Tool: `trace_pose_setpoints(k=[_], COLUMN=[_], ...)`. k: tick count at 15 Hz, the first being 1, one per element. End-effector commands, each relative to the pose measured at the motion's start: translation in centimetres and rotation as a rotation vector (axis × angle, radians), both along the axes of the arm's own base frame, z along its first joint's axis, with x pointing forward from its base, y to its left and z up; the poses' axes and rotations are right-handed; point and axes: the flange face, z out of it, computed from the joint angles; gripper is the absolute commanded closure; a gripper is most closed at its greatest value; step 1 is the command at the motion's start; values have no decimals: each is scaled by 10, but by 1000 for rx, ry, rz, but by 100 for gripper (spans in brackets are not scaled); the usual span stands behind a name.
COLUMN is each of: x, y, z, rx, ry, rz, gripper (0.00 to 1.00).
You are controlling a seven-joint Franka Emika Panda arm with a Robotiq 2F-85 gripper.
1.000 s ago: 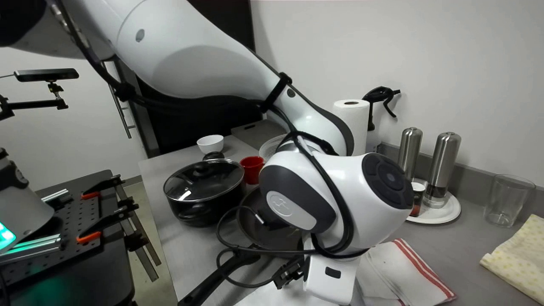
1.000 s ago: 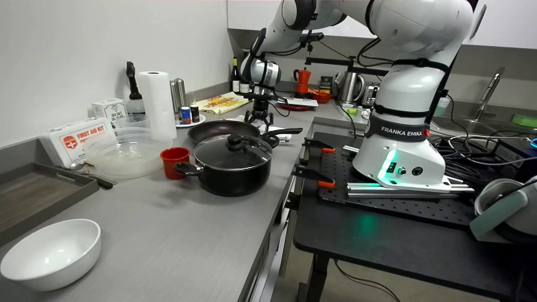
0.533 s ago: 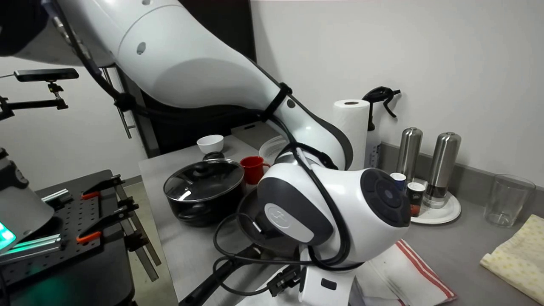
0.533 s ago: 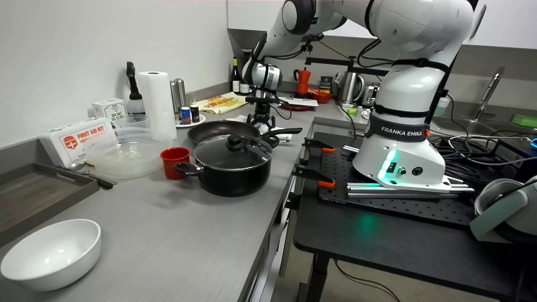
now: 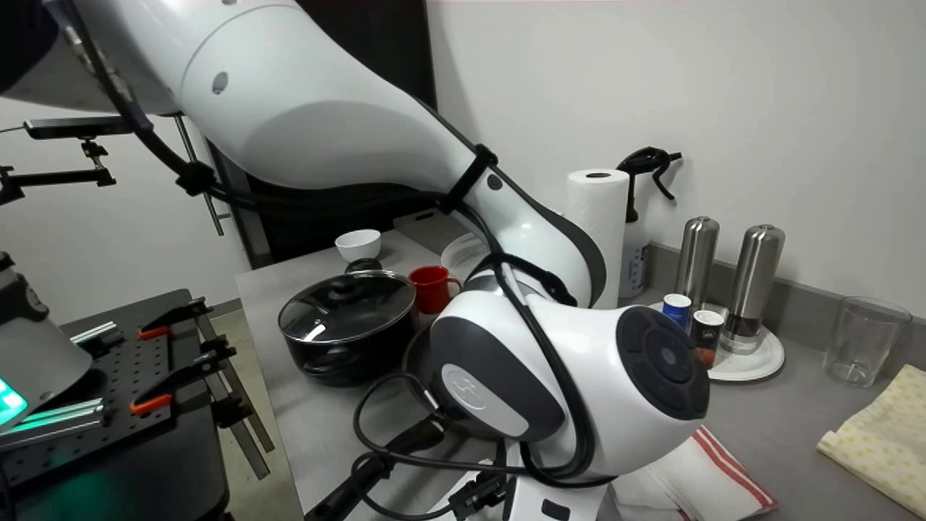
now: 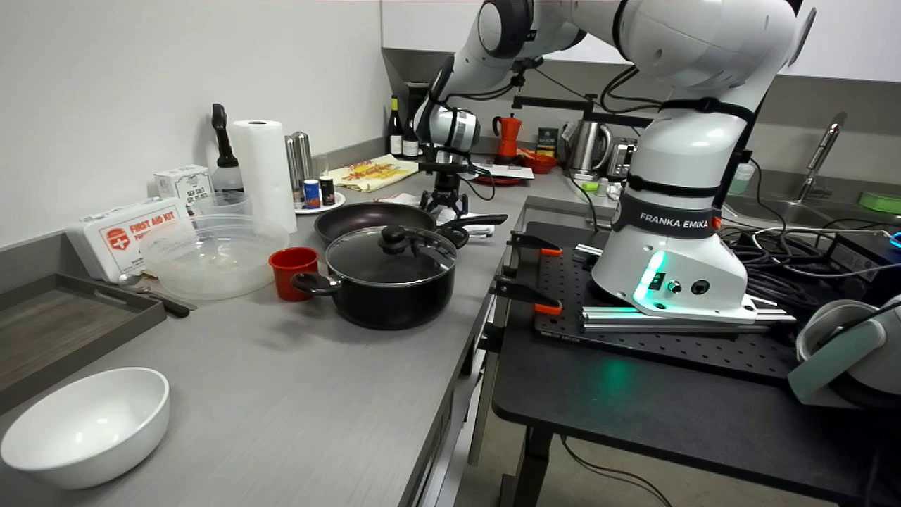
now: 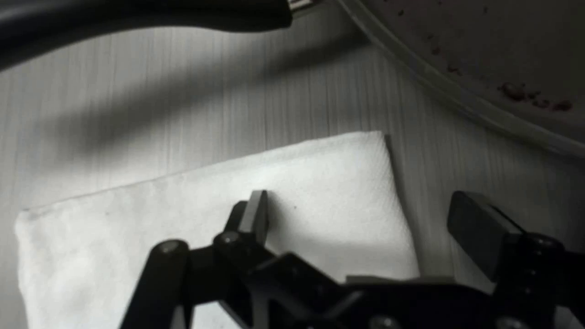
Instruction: Pick up the cloth and wipe the pan
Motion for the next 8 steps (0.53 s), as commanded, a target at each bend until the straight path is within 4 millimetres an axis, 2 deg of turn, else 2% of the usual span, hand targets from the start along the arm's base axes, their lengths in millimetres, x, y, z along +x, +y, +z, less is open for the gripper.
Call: trace_pose_setpoints(k=[1, 2, 3, 4, 5, 8], x=[-10, -11, -10, -10, -9, -7], y=[-4, -4, -5, -6, -6, -9], z=[-6, -6, -5, -4, -3, 3], rx=[1, 0, -5, -6, -11, -27], ry=[8, 7, 4, 1, 0, -7], rz=[3, 1, 3, 4, 5, 7], gripper=[0, 0, 25, 26, 32, 58])
